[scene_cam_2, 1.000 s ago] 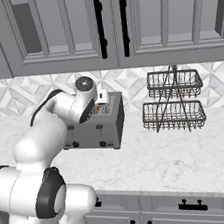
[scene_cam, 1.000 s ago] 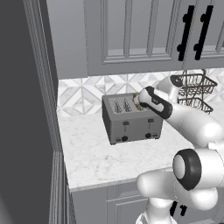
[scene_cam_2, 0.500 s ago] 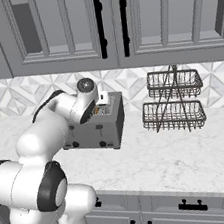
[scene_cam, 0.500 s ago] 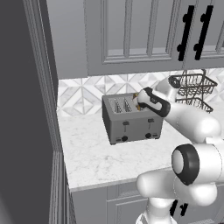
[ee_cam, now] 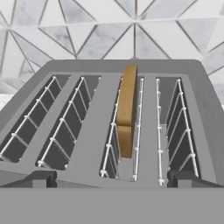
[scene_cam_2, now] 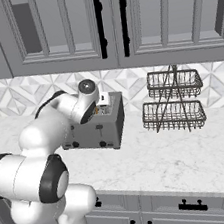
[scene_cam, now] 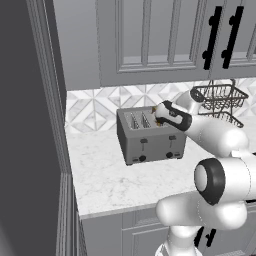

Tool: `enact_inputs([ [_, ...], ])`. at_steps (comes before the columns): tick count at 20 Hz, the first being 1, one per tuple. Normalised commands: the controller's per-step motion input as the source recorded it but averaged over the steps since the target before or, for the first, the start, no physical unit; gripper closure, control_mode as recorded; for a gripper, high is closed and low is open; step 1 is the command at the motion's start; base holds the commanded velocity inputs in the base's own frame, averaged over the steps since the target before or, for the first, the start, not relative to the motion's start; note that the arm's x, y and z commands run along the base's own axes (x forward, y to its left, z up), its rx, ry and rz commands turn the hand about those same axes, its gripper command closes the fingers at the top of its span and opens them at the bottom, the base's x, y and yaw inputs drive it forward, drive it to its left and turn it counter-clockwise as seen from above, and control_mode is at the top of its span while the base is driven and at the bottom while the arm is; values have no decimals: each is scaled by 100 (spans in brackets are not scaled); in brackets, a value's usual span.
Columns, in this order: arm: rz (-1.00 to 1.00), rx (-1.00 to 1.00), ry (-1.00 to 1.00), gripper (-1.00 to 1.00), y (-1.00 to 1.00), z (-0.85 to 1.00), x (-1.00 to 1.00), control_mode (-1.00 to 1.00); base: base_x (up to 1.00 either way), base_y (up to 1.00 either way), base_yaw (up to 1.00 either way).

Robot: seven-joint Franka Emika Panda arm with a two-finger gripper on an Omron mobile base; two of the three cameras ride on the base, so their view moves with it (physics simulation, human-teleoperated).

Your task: Start the toaster. Once the lever pops up, take the bread to the plate on the dining counter.

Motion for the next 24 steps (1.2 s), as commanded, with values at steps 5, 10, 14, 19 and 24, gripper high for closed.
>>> enact_inputs([
  [5, 0, 0, 0, -100, 0, -10, 18, -100, 0, 0, 0],
  [10, 0, 0, 0, -100, 0, -11, 21, -100, 0, 0, 0],
  [14, 0, 0, 0, -100, 0, -11, 21, -100, 0, 0, 0],
  [19, 0, 0, 0, -100, 0, -11, 20, -100, 0, 0, 0],
  [24, 0, 0, 0, -100, 0, -13, 21, -100, 0, 0, 0],
])
